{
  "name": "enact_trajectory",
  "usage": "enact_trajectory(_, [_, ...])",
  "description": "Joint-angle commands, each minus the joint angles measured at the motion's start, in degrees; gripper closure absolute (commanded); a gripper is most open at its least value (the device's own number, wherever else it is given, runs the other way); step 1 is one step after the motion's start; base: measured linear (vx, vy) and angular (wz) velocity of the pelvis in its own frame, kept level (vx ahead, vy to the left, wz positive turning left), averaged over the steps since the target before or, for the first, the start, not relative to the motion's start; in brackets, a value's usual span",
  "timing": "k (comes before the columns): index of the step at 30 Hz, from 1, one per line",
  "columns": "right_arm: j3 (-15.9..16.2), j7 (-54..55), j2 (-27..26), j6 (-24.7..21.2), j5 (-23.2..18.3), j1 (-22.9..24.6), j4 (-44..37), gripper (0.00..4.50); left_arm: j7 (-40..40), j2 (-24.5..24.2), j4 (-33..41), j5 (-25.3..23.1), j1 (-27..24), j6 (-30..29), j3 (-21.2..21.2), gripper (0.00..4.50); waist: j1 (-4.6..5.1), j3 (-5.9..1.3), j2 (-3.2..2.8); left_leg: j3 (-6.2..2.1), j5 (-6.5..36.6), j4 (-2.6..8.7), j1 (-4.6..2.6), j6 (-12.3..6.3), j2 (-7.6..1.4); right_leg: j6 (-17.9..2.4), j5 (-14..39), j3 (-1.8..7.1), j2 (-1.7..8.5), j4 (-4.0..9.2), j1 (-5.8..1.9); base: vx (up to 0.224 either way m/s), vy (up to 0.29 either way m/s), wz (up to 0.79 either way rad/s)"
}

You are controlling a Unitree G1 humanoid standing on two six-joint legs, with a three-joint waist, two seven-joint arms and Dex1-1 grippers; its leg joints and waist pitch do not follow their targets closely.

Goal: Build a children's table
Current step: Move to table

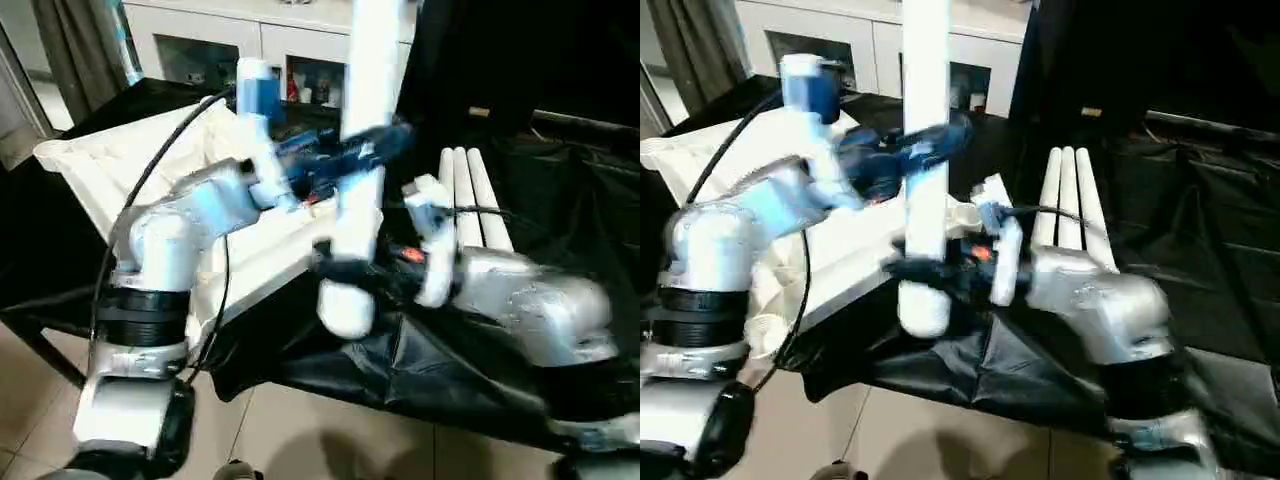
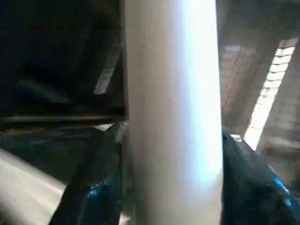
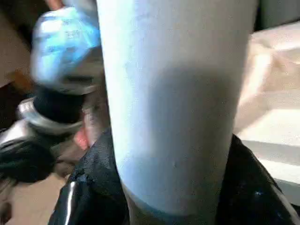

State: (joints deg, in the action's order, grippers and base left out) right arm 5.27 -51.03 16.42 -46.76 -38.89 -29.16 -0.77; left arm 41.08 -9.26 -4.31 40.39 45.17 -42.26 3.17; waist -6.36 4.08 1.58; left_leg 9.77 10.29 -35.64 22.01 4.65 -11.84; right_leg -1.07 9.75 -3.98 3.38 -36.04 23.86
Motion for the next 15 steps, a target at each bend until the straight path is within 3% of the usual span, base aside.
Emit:
enact_trajectory(1, [-0.6,4.0,-1.8,2.29,1.61,-0.96,-1.29,2.57,-11.44,-0.35,-3.16,-8.44,1.21,-0.02,-2.02,1.56,0.16,-4.77,0.56,-0.21,6.99,4.28,-0.66,1.55,-1.08,-5.95,16.41,2.67,4.11,4.75,-3.59,0.0,0.0,0.0])
enact_trajectory(2, [-0.08,5.99,-2.97,3.27,2.91,-1.0,-1.24,2.57,-15.95,-0.39,-4.1,-11.47,1.26,-0.11,-2.62,1.56,0.27,-4.7,0.28,-0.27,6.96,4.34,-0.72,1.76,-1.15,-5.85,15.89,2.73,4.0,4.67,-3.32,0.0,0.0,0.0])
enact_trajectory(6, [0.27,7.36,-3.68,4.03,3.95,-1.09,-1.03,2.58,-17.69,-0.18,-4.21,-12.26,1.15,-0.34,-2.65,1.54,0.33,-4.82,0.39,-0.26,6.13,4.26,-0.54,1.67,-1.02,-5.54,14.84,2.72,4.08,4.57,-3.59,0.0,0.0,0.0])
enact_trajectory(7, [1.21,10.39,-5.3,5.89,6.55,-1.41,-0.37,2.58,-22.06,1.77,-3.53,-13.28,0.76,-0.92,-2.11,1.69,0.43,-4.9,0.32,-0.21,5.84,4.17,-0.52,1.58,-1.02,-6.21,13.59,2.77,4.12,4.37,-3.53,0.0,0.0,0.0])
enact_trajectory(8, [1.21,10.39,-5.3,5.89,6.55,-1.41,-0.37,2.58,-22.06,1.77,-3.53,-13.28,0.76,-0.92,-2.11,1.8,0.59,-4.76,0.88,-0.16,5.61,4.2,-0.38,1.52,-1.02,-6.51,13.0,2.74,4.05,4.29,-3.61,0.0,0.0,0.0])
enact_trajectory(9, [1.21,10.39,-5.3,5.89,6.55,-1.41,-0.37,2.58,-22.06,1.77,-3.53,-13.28,0.76,-0.92,-2.11,1.87,0.58,-4.81,0.72,-0.15,5.56,4.18,-0.42,1.42,-0.94,-6.63,13.17,2.73,4.12,4.36,-3.65,0.0,0.0,0.0])
enact_trajectory(10, [2.13,13.43,-7.05,7.51,9.06,-2.04,0.73,2.58,-26.29,4.21,-2.89,-14.71,0.28,-0.56,-1.5,1.91,0.73,-4.83,1.06,-0.1,5.6,4.16,-0.42,1.29,-1.06,-6.76,13.22,2.77,4.15,4.36,-3.59,0.0,0.0,0.0])
enact_trajectory(11, [2.13,13.43,-7.05,7.51,9.06,-2.04,0.73,2.58,-26.29,4.21,-2.89,-14.71,0.28,-0.56,-1.5,2.12,0.83,-4.72,0.88,-0.12,5.87,4.17,-0.4,1.29,-1.0,-6.88,13.43,2.73,4.16,4.47,-3.55,0.0,0.0,0.0])
enact_trajectory(12, [2.53,14.35,-7.72,7.96,9.92,-2.34,0.94,2.58,-28.1,5.18,-2.51,-15.35,-0.03,-0.08,-1.42,2.12,0.89,-4.76,1.13,-0.08,6.14,4.16,-0.53,1.12,-1.07,-6.86,13.85,2.77,4.19,4.53,-3.53,0.0,0.0,0.0])
enact_trajectory(15, [2.68,15.8,-8.66,8.18,10.8,-3.02,1.15,2.58,-30.33,6.53,-1.84,-15.8,-0.47,0.53,-1.19,2.4,0.96,-4.69,1.12,-0.1,6.36,4.2,-0.46,0.95,-1.05,-6.43,14.49,2.77,4.19,4.63,-3.54,0.0,0.0,0.0])
